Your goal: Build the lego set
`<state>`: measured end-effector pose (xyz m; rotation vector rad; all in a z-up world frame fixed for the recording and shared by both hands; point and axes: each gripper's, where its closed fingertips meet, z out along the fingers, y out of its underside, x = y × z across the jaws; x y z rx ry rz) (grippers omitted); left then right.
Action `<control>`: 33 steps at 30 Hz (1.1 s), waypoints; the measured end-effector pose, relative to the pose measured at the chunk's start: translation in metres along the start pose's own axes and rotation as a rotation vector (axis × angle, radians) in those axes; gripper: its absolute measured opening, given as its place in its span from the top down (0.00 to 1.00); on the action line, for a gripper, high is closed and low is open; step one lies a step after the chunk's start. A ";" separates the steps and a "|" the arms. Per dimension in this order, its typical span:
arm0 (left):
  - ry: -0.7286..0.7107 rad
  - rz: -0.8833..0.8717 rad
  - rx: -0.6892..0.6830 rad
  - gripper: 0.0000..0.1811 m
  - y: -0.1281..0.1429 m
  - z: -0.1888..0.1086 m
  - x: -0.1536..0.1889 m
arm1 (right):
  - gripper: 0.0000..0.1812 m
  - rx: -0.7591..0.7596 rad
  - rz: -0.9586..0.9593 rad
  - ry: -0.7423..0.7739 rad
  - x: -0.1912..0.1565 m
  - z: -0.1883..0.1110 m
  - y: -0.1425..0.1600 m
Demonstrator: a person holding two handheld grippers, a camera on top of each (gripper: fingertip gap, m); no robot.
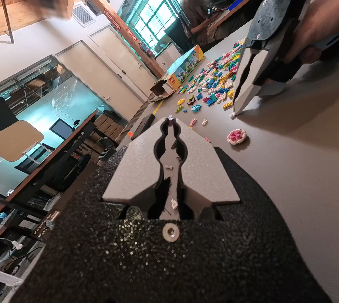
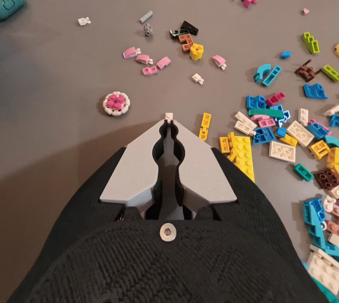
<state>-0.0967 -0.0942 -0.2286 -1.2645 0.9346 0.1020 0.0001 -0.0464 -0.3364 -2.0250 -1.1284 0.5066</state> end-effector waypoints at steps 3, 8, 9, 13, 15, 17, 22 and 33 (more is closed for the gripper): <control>0.013 -0.047 0.023 0.99 -0.002 -0.001 -0.001 | 0.99 0.062 -0.012 -0.155 -0.017 -0.006 -0.017; 0.095 -0.113 0.147 0.99 -0.019 -0.007 0.006 | 0.99 0.125 0.061 -0.560 -0.057 -0.036 -0.054; 0.117 -0.113 0.173 0.99 -0.023 -0.009 0.009 | 0.99 0.113 0.081 -0.641 -0.065 -0.043 -0.059; 0.195 -0.090 0.250 0.99 -0.039 -0.015 0.021 | 0.99 0.068 0.115 -0.893 -0.089 -0.068 -0.071; 0.231 -0.079 0.274 0.99 -0.043 -0.019 0.028 | 0.99 0.034 0.099 -0.969 -0.097 -0.074 -0.069; 0.263 -0.088 0.308 0.99 -0.049 -0.025 0.033 | 0.99 0.014 0.091 -1.032 -0.105 -0.080 -0.069; 0.322 -0.053 0.342 0.99 -0.056 -0.032 0.047 | 0.99 -0.034 0.045 -1.106 -0.118 -0.088 -0.068; 0.358 0.258 0.206 0.99 -0.019 -0.034 0.079 | 0.99 -0.158 -0.604 -0.885 -0.119 -0.046 0.002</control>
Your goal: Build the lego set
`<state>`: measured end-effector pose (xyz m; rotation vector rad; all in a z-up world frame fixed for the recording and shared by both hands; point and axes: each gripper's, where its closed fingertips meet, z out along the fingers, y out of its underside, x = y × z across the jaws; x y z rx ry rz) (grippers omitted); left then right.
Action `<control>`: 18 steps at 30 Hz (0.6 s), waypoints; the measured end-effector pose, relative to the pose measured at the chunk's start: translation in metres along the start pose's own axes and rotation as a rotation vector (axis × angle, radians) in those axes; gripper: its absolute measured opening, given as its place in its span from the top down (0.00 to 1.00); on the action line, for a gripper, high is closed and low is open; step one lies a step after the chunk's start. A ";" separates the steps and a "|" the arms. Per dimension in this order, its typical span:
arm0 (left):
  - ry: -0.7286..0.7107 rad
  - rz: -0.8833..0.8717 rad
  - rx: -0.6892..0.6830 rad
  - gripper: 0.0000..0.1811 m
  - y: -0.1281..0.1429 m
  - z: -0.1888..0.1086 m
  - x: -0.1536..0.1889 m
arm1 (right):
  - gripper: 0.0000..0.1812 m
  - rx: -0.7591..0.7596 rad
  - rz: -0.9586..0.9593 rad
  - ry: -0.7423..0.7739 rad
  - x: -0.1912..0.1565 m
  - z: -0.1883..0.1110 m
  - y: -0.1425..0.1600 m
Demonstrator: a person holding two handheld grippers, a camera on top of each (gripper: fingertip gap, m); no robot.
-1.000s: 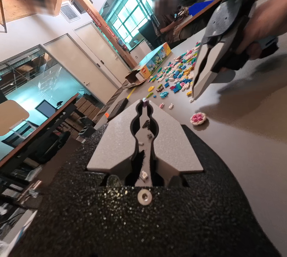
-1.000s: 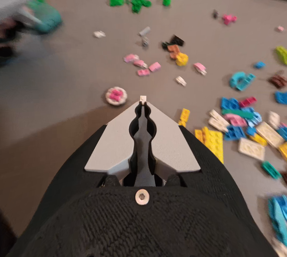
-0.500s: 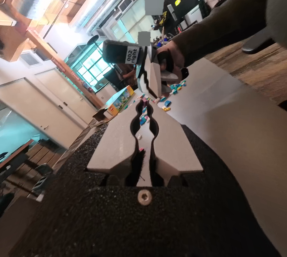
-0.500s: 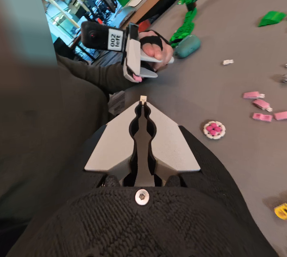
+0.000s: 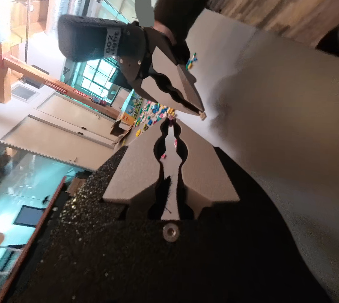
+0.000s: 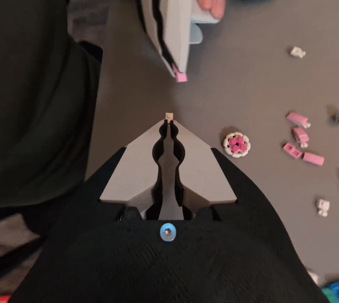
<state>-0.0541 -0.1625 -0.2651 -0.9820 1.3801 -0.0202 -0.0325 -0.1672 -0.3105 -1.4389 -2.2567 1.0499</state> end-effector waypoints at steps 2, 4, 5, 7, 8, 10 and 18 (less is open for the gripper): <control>-0.010 0.117 -0.044 0.99 0.004 0.003 0.005 | 0.99 -0.036 -0.143 0.021 -0.001 0.006 0.006; -0.003 0.203 -0.071 0.99 0.007 0.007 0.013 | 0.98 -0.055 -0.195 0.038 0.000 0.009 0.010; 0.005 0.225 -0.074 0.99 0.008 0.009 0.017 | 0.97 -0.053 -0.196 0.031 0.000 0.010 0.011; 0.019 0.242 -0.072 0.99 0.008 0.011 0.022 | 0.94 -0.048 -0.171 0.017 0.001 0.011 0.013; 0.022 0.241 -0.070 0.99 0.008 0.012 0.023 | 0.93 -0.041 -0.154 0.029 0.003 0.010 0.013; 0.019 0.231 -0.064 0.99 0.007 0.012 0.023 | 0.91 0.010 -0.130 0.036 0.005 0.004 0.007; 0.001 0.199 -0.005 0.99 -0.005 0.011 0.021 | 0.91 0.282 -0.030 -0.048 -0.007 -0.016 -0.034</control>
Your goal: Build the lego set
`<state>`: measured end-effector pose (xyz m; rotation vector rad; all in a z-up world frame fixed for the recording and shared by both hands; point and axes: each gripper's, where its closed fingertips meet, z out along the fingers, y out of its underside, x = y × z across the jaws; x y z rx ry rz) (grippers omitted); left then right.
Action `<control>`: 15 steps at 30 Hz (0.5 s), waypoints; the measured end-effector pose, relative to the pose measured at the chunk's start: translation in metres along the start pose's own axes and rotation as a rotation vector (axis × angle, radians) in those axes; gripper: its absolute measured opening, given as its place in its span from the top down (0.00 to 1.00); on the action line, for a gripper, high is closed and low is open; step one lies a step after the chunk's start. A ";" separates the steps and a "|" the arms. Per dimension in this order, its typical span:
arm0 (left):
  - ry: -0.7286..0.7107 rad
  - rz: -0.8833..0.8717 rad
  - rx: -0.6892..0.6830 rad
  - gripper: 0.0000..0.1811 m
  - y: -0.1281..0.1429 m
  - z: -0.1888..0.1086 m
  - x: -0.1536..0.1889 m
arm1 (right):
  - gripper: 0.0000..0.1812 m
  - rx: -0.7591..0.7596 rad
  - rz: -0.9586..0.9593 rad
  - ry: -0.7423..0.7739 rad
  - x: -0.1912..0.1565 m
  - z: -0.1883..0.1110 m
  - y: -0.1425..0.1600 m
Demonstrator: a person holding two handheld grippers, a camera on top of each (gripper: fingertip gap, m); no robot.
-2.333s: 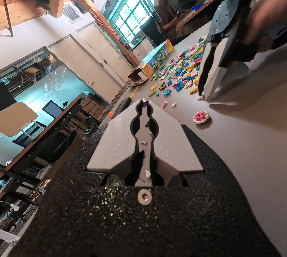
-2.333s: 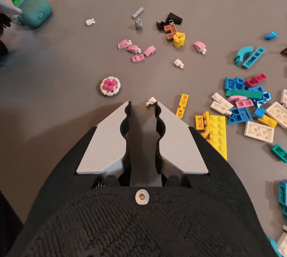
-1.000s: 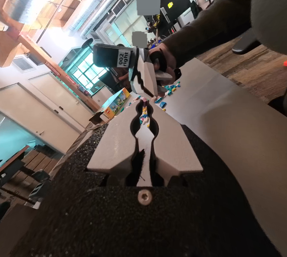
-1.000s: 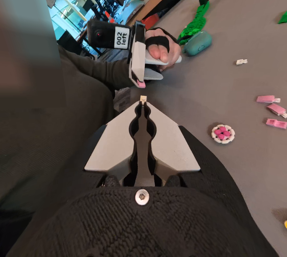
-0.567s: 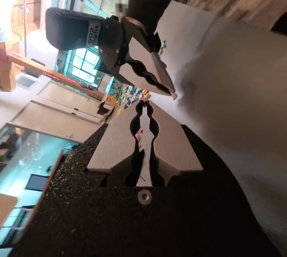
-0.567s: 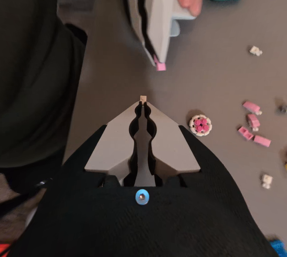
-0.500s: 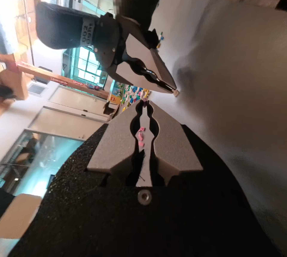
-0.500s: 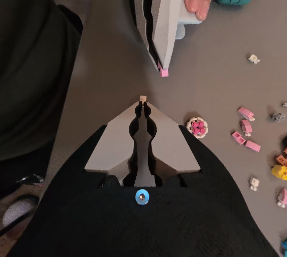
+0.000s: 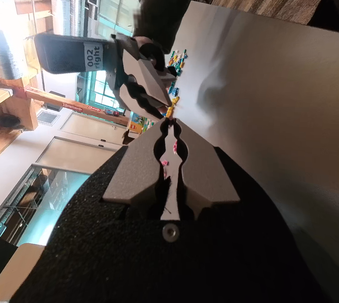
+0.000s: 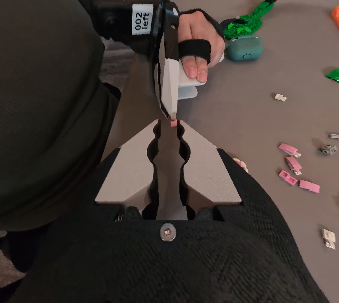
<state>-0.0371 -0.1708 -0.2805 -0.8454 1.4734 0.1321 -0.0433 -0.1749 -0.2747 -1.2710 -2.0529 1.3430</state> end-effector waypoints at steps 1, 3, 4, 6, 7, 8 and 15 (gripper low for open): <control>-0.003 0.002 0.004 0.99 -0.001 0.000 0.000 | 0.91 0.006 0.013 -0.009 0.000 0.001 -0.001; -0.012 0.003 0.009 0.99 -0.003 -0.001 -0.002 | 0.92 -0.006 0.022 -0.009 0.001 0.003 0.000; -0.016 0.004 0.012 0.99 -0.003 -0.001 -0.003 | 0.92 -0.009 0.023 -0.013 0.001 0.004 0.000; -0.017 0.005 0.018 0.99 -0.004 -0.002 -0.003 | 0.95 -0.003 0.033 -0.017 0.001 0.006 -0.001; -0.016 0.007 0.020 0.99 -0.005 -0.002 -0.002 | 0.96 -0.005 0.038 -0.023 0.001 0.006 -0.001; -0.014 0.007 0.021 0.99 -0.005 -0.002 -0.002 | 0.96 -0.009 0.043 -0.027 0.001 0.006 0.000; -0.029 0.004 0.020 0.99 -0.006 -0.003 -0.005 | 0.96 0.012 0.041 0.003 0.002 0.004 -0.002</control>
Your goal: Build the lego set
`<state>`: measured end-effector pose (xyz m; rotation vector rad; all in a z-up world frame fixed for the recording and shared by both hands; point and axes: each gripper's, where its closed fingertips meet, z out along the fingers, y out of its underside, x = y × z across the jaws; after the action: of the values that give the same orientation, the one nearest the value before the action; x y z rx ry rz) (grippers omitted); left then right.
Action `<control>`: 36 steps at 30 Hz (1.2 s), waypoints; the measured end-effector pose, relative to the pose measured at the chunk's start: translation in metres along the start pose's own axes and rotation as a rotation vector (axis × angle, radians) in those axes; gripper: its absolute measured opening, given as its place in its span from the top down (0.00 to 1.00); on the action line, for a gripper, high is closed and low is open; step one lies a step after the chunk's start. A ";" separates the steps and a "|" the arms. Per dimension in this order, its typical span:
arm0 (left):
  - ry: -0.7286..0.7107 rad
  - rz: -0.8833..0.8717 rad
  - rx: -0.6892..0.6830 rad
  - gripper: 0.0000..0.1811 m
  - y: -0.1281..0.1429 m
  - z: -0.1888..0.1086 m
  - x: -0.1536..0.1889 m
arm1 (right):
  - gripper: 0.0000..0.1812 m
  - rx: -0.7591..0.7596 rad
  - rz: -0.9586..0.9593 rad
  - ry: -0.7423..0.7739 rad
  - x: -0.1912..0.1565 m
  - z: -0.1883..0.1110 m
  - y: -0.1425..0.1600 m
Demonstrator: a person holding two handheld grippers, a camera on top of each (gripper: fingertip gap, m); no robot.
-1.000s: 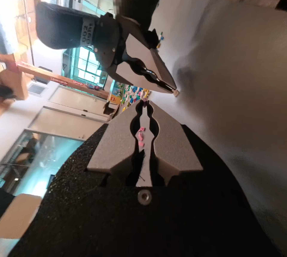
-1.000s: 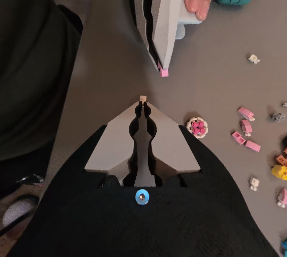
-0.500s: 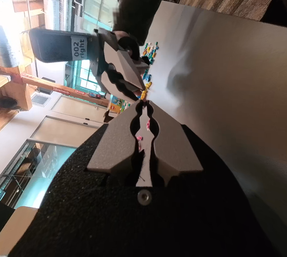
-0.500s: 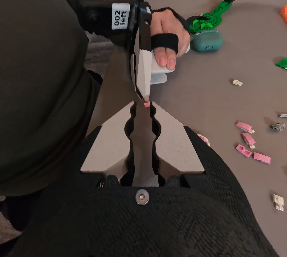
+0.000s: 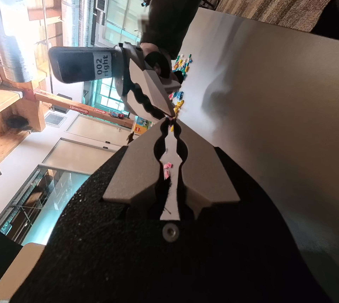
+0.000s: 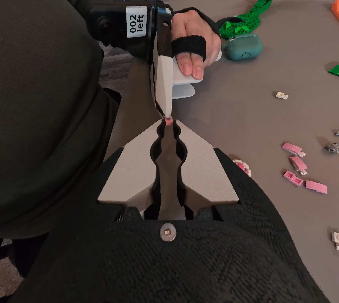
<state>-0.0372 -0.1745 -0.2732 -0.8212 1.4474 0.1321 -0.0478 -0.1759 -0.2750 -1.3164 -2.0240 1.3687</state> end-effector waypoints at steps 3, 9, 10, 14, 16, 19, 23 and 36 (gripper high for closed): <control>0.002 0.004 0.011 0.99 -0.003 0.000 0.000 | 0.96 0.003 0.023 -0.031 -0.003 0.000 0.001; 0.023 -0.208 0.015 0.98 0.002 0.000 -0.003 | 0.96 0.003 -0.029 0.026 0.003 -0.003 0.000; 0.019 -0.273 0.008 0.96 0.006 0.000 -0.006 | 0.96 -0.002 -0.045 0.057 0.007 -0.004 0.000; 0.012 -0.598 0.012 0.85 0.016 -0.002 -0.021 | 0.96 -0.047 -0.154 0.204 0.022 -0.010 0.005; 0.048 -0.748 0.019 0.81 0.018 -0.001 -0.022 | 0.96 -0.086 -0.226 0.262 0.025 -0.010 0.006; 0.087 -0.857 -0.018 0.84 0.024 0.002 -0.019 | 0.96 -0.120 -0.307 0.306 0.025 -0.008 0.006; 0.073 -0.852 -0.047 0.93 0.026 0.002 -0.020 | 0.96 -0.134 -0.353 0.344 0.027 -0.008 0.004; 0.103 -0.790 -0.116 0.97 0.025 0.006 -0.016 | 0.96 -0.088 -0.317 0.349 0.027 -0.014 0.000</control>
<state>-0.0485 -0.1473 -0.2698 -1.4522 1.1218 -0.4334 -0.0514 -0.1459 -0.2739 -1.1157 -1.9615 0.8534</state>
